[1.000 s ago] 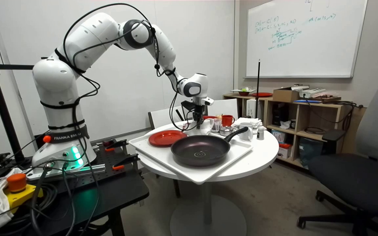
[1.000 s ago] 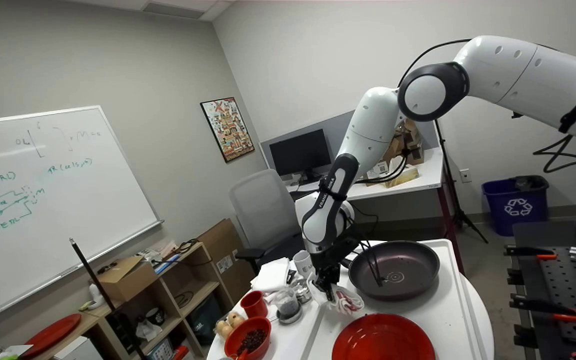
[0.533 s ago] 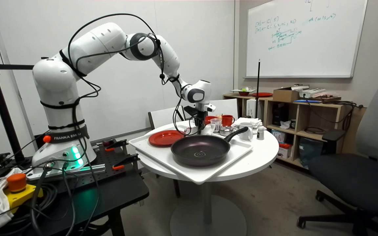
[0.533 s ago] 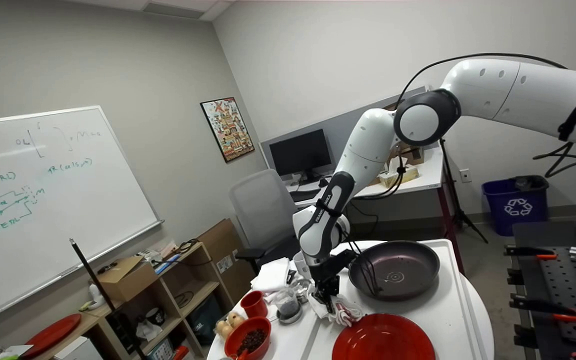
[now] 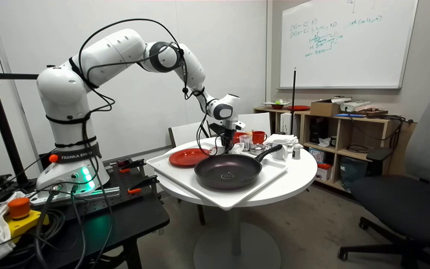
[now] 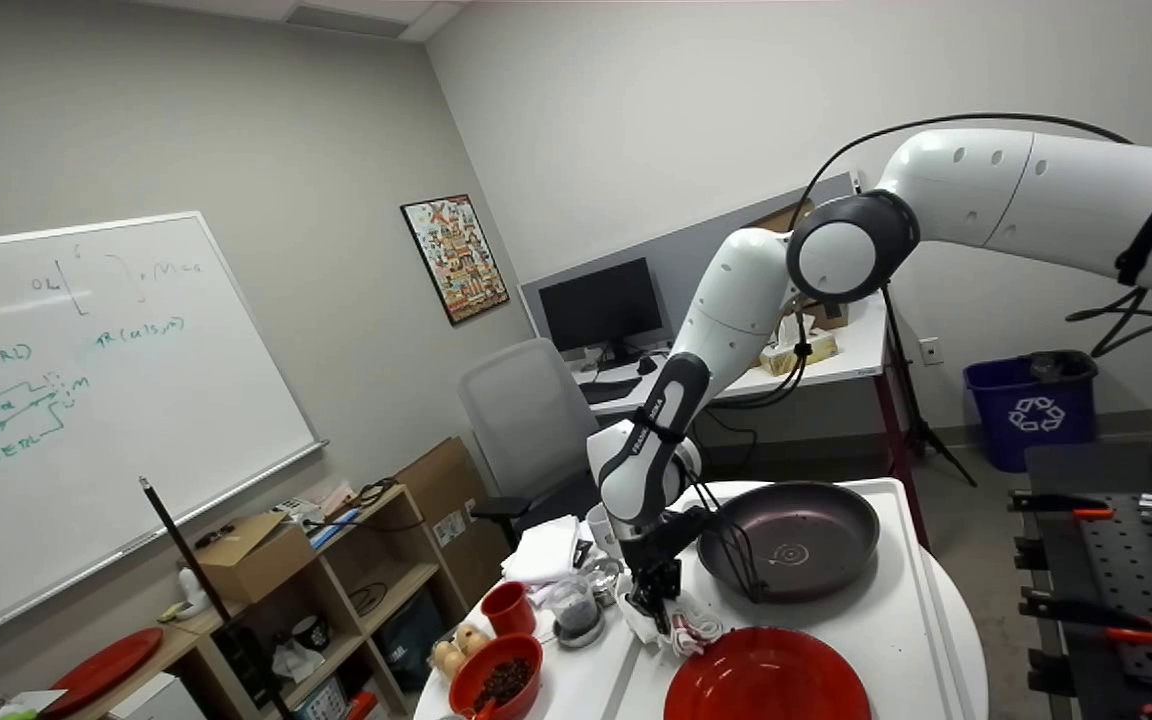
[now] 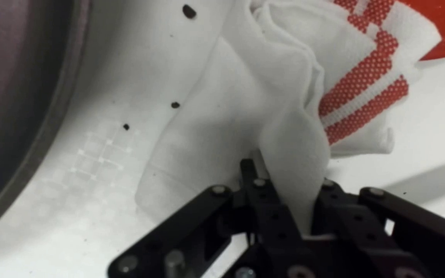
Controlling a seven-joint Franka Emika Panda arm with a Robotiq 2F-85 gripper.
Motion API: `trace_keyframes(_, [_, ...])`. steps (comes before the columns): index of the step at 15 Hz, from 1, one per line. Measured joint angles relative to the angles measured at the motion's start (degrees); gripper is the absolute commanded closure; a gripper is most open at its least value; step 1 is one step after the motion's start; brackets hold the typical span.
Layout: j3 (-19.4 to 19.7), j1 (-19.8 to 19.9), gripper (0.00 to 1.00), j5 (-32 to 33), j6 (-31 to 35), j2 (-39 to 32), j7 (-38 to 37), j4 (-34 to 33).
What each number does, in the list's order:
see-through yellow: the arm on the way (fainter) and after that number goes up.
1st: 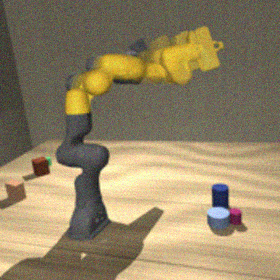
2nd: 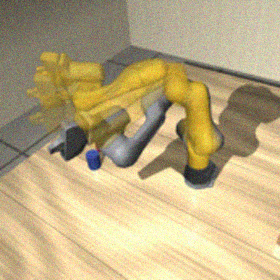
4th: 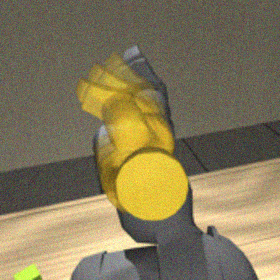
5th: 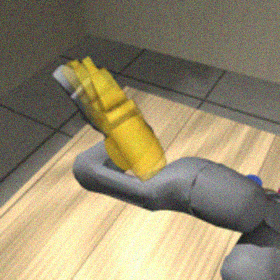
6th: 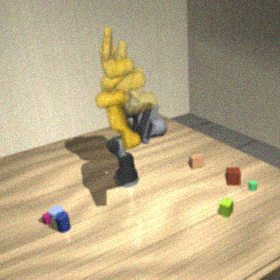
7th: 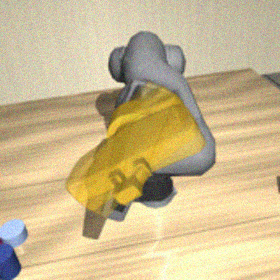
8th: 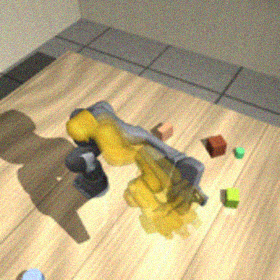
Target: Pick up the cloth from the table and wipe the red plate
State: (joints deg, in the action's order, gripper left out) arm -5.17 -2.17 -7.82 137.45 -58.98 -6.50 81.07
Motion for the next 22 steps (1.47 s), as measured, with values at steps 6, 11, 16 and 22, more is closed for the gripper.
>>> trace_keyframes(6, [-0.69, 0.06, 0.57, 0.00, 0.00, 0.09, 0.48, 0.62])
trace_keyframes(11, [-1.43, 0.47, 0.27, -0.04, 0.00, 0.11, 0.54, 1.06])
trace_keyframes(16, [-1.95, 0.54, 0.00, -0.05, 0.10, 0.12, 0.54, 2.23])
trace_keyframes(22, [-2.21, 0.42, 0.00, -0.05, 0.67, 0.90, 0.54, 4.02])
